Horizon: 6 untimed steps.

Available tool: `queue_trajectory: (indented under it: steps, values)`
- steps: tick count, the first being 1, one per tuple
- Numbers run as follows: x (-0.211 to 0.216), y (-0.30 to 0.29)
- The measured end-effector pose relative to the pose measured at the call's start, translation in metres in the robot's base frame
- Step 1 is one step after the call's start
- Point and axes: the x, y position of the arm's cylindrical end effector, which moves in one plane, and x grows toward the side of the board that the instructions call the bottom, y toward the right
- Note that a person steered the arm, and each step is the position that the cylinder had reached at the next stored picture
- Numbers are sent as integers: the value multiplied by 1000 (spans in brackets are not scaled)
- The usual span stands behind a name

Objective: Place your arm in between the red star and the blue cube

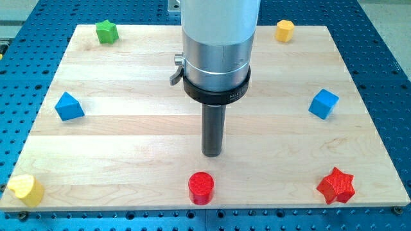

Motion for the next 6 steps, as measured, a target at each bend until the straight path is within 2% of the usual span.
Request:
queue_trajectory:
  steps: [1,2,3,4,5,6]
  values:
    - [0,0]
    - [-24,-3]
    - [-28,24]
    - [-28,98]
    - [-30,132]
    - [-30,132]
